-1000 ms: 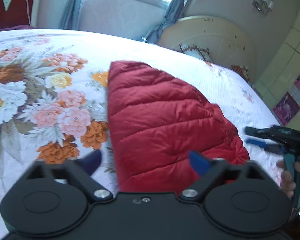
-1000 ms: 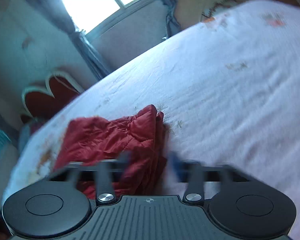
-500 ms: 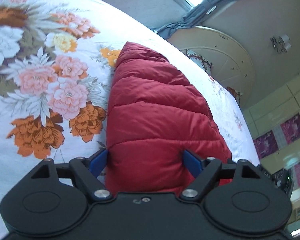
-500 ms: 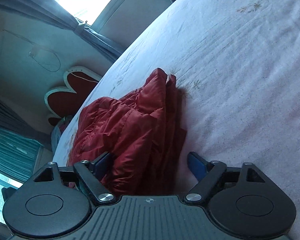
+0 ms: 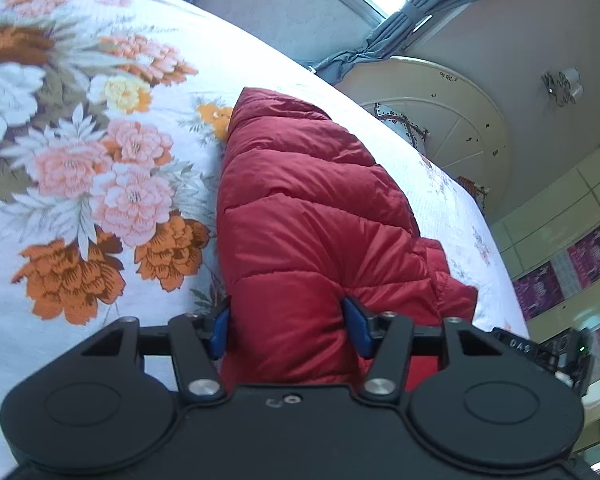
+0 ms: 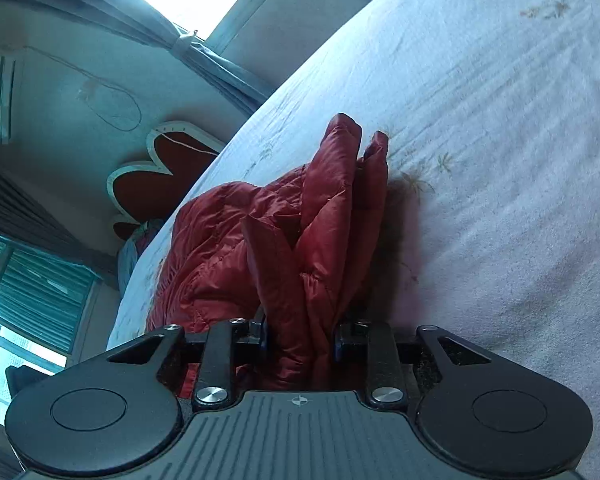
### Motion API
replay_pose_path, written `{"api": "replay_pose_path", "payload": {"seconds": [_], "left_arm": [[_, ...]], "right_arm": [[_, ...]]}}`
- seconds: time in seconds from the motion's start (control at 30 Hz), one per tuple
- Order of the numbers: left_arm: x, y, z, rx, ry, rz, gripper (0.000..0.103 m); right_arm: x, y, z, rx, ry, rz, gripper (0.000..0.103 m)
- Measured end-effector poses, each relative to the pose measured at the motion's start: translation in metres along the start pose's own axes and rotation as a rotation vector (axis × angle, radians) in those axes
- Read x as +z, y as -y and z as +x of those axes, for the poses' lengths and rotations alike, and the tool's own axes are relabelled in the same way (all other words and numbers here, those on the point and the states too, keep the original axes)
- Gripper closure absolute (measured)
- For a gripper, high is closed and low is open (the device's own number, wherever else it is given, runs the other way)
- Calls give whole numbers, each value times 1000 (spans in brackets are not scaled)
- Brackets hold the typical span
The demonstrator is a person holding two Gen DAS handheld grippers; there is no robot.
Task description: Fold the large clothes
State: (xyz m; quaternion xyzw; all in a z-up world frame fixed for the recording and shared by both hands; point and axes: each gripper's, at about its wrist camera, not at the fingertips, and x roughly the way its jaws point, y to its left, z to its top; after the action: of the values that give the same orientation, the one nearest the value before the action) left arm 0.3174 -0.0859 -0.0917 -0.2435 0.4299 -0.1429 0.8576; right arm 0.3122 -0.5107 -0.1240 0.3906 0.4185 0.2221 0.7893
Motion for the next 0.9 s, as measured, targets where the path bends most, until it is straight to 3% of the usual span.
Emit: {"api": "replay_pose_path", "payload": {"seconds": [0.33,0.53,0.7,0.9], "left_arm": [[4,22,-37,75,59,117,49],[13,13,-62,72,95,153,49],[26,-13,-83,49,114,166,49],[48,-76,-116,17,111,171,49]], "right_arm": [[-7,-35,-2,18,18,-55,78],[-15,-67,7,18,33,-100,78],[-26,-107,25,4,57,-137,78],[-49,-168,67,-29,73,-170,78]]}}
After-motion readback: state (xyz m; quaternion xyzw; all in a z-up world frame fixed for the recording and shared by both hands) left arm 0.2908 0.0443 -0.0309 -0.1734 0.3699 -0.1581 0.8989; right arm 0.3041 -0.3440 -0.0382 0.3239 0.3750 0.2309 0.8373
